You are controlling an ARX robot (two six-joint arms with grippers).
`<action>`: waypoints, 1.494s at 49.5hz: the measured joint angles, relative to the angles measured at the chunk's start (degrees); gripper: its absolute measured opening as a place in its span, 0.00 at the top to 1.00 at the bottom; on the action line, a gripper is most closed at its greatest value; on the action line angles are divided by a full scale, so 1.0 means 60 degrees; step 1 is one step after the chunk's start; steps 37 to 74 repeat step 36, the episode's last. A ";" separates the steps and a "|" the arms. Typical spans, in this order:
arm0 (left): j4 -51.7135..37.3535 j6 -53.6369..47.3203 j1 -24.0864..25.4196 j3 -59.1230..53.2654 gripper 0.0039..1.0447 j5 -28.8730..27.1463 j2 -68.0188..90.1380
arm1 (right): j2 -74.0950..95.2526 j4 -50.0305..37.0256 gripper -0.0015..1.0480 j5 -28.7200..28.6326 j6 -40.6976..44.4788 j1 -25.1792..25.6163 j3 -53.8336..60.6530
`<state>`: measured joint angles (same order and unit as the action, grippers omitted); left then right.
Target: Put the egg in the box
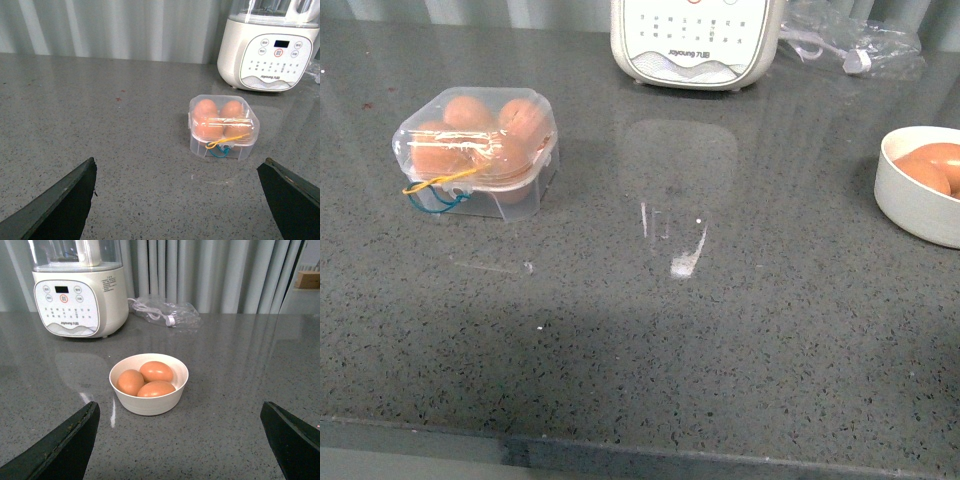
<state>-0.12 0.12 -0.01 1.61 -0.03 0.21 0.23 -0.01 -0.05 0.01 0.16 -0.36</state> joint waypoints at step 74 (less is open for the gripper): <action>0.0000 0.0000 0.0000 0.0000 0.06 0.0000 0.0000 | 0.0000 0.0000 0.07 0.0000 0.0000 0.0000 0.0000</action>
